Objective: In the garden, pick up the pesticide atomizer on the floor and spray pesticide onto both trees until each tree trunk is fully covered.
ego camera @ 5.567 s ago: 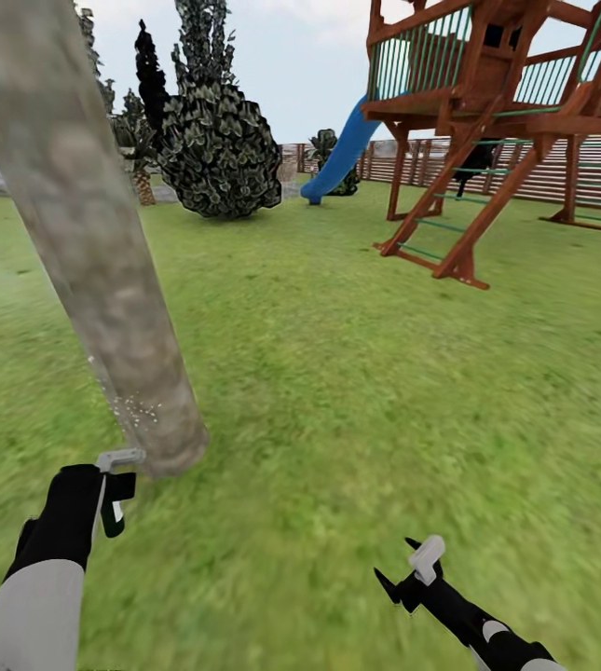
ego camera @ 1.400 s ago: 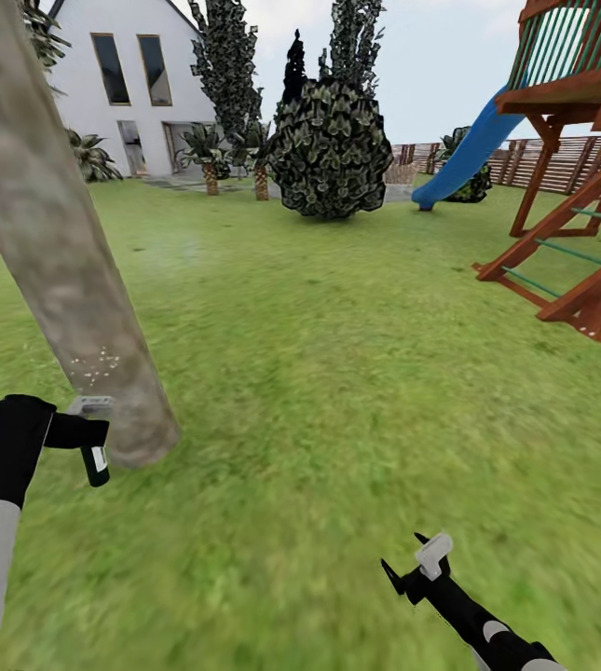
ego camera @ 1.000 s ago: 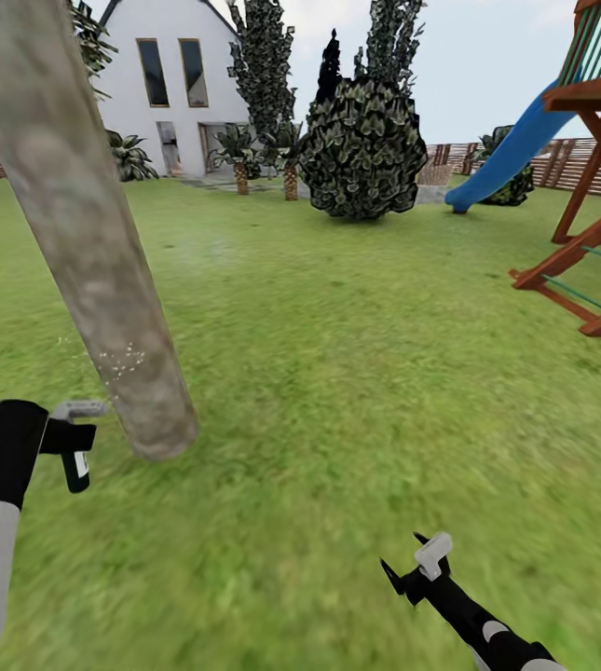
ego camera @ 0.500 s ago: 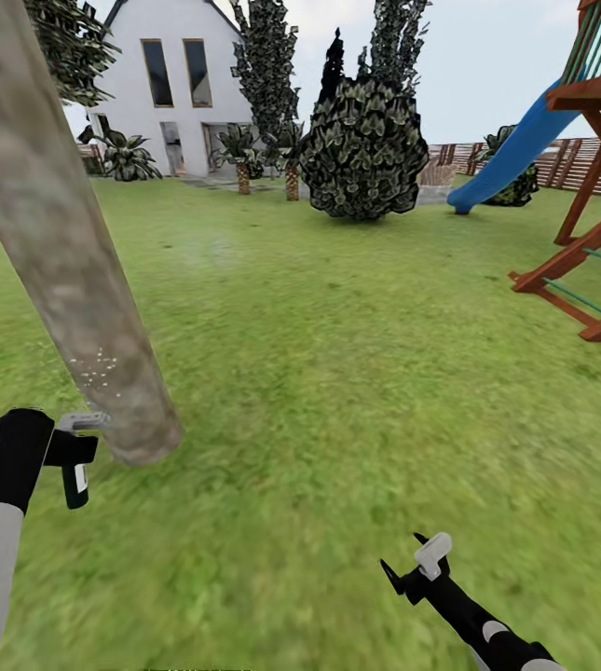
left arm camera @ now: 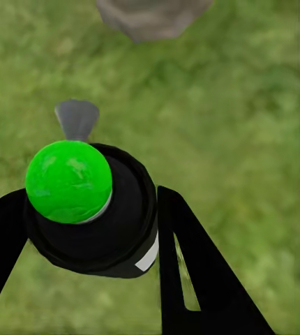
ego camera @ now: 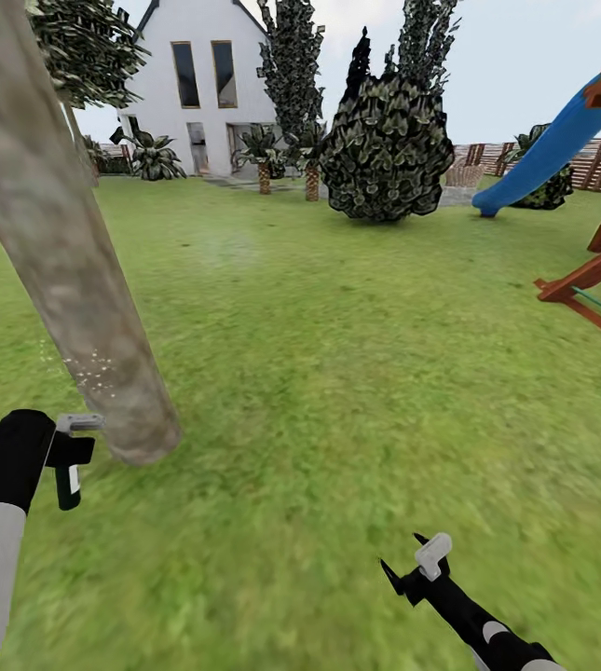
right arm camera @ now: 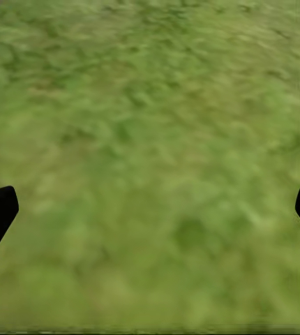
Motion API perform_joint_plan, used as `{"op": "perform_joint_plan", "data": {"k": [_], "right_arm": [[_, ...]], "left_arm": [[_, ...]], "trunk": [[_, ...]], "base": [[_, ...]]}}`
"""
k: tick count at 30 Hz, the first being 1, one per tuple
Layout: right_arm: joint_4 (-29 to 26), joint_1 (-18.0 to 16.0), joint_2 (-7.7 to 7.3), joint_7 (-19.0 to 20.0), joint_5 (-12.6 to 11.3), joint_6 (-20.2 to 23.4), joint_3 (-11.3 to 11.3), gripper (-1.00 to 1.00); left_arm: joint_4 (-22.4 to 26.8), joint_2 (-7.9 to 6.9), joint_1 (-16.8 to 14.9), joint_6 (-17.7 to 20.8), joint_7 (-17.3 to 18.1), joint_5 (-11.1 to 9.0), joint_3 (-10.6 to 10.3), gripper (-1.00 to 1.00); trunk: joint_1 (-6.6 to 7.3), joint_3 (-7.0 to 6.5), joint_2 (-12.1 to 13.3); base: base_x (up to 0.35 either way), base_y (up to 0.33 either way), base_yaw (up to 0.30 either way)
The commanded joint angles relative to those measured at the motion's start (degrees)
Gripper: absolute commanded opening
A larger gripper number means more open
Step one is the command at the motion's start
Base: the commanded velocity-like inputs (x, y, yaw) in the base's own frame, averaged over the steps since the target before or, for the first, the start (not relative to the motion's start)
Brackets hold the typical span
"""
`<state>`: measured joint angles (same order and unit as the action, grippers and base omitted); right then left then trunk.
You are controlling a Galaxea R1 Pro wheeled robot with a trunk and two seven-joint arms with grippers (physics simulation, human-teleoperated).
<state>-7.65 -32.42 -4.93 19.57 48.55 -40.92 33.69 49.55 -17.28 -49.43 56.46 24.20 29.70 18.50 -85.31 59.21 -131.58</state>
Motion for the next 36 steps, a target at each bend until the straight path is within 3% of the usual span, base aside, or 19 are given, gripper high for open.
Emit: {"op": "perform_joint_plan", "data": {"k": [1,7,10,13,17,20,25,29,33,36], "right_arm": [[0.0,0.0,0.01,0.5,0.1,-0.1,0.5,1.00],[0.0,0.0,0.01,0.5,0.1,0.0,0.5,1.00],[0.0,0.2,0.01,0.5,0.1,0.0,0.5,1.00],[0.0,0.4,0.08,0.5,0.1,0.0,0.5,1.00],[0.0,0.6,0.18,0.5,0.1,0.0,0.4,1.00],[0.0,0.7,0.25,0.5,0.1,0.0,0.4,1.00],[0.0,0.7,0.27,0.4,-0.1,-0.1,0.5,1.00],[-0.1,0.7,0.19,-0.1,-0.3,-0.1,0.6,1.00],[0.0,0.7,0.26,-8.2,-0.2,-0.1,0.5,1.00],[0.4,0.7,0.27,-9.2,-0.1,0.0,0.5,1.00]], "left_arm": [[0.3,0.06,0.0,0.2,0.6,0.8,0.1,-1.00],[0.1,0.50,3.2,0.0,0.9,-0.6,0.1,-1.00],[-0.2,0.88,4.9,-4.6,0.7,-1.7,0.1,-1.00],[-0.8,0.91,6.0,-6.6,0.5,-1.8,0.4,-1.00],[-0.6,1.44,7.1,-7.3,0.7,-2.8,6.8,-1.00],[-0.4,1.47,7.7,-9.0,0.6,-2.8,8.2,-1.00],[-0.8,2.13,7.9,-9.4,0.0,-2.6,8.4,-1.00],[-0.5,2.35,9.2,-9.6,-5.4,-2.9,8.2,-1.00],[-0.4,3.67,9.4,-9.8,-6.3,-3.0,8.1,-1.00],[-0.2,5.32,9.4,-10.0,-6.5,-3.0,8.0,-1.00]], "trunk": [[0.01,0.05,0.0],[0.01,0.05,0.0],[0.01,0.05,0.0],[0.01,0.05,0.0],[0.01,0.05,0.0],[0.01,0.05,0.0],[0.01,0.05,0.0],[0.01,0.05,0.0],[0.01,0.05,0.0],[0.01,0.05,0.0]], "base": [[0.002,-0.274,0.000],[0.000,-0.275,0.000],[0.076,-0.265,0.000],[0.197,-0.188,0.000],[0.071,-0.026,0.000],[0.288,-0.001,0.000],[0.334,0.000,0.134],[0.238,0.000,0.273],[0.026,0.000,0.278],[0.046,-0.043,0.185]]}}
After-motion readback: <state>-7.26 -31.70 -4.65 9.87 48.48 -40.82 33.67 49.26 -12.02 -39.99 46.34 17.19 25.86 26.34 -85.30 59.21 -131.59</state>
